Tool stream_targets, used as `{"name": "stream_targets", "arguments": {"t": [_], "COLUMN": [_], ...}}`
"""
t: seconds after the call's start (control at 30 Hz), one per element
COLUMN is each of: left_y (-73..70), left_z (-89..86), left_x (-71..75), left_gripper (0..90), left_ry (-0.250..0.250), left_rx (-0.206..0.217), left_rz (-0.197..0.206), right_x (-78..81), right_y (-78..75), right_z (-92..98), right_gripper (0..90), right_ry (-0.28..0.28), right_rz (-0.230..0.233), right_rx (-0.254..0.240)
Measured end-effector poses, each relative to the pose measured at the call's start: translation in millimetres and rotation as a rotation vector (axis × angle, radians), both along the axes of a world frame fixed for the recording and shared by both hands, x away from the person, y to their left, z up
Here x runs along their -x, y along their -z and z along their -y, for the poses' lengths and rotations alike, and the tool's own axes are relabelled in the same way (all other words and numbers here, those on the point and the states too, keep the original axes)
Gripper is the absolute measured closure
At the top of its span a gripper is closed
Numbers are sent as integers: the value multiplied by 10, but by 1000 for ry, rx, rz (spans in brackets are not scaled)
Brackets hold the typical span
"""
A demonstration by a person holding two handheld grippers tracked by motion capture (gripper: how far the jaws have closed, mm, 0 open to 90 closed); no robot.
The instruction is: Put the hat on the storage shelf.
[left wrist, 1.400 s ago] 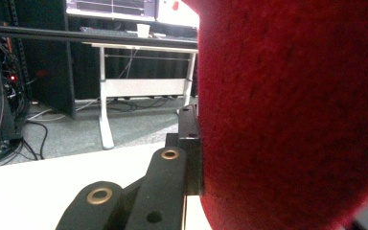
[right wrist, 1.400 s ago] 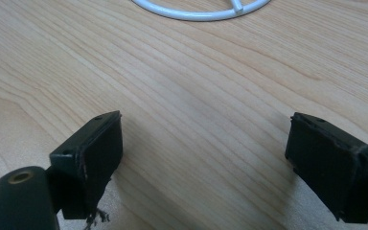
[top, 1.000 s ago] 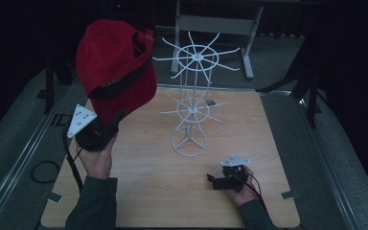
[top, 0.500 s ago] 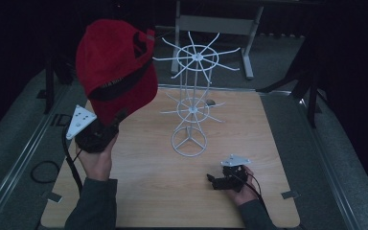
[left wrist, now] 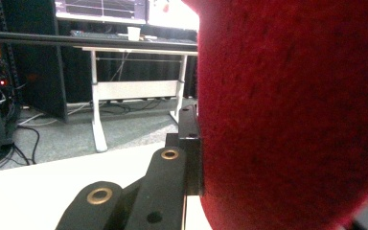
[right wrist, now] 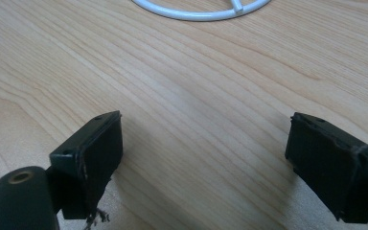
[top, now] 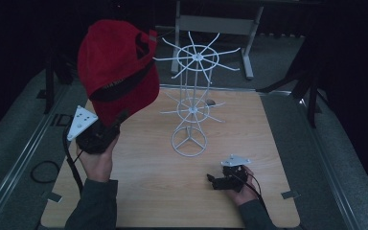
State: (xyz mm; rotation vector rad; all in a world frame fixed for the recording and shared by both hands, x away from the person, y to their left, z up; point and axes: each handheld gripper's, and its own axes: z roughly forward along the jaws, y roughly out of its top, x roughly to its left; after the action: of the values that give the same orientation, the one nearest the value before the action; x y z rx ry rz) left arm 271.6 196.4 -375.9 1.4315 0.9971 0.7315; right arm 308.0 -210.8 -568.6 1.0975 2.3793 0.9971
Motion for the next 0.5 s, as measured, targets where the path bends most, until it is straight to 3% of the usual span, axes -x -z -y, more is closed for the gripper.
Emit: {"name": "stream_targets", "arguments": {"t": [0.5], "left_y": [84], "left_z": [42], "left_x": [-34], "left_gripper": [851], "left_ry": [5], "left_rx": [-8], "left_rz": [-21], "right_x": [0], "right_y": [0], "right_z": [-1], "right_gripper": [125], "right_ry": [1], "right_rz": [0], "right_rx": [-2]}}
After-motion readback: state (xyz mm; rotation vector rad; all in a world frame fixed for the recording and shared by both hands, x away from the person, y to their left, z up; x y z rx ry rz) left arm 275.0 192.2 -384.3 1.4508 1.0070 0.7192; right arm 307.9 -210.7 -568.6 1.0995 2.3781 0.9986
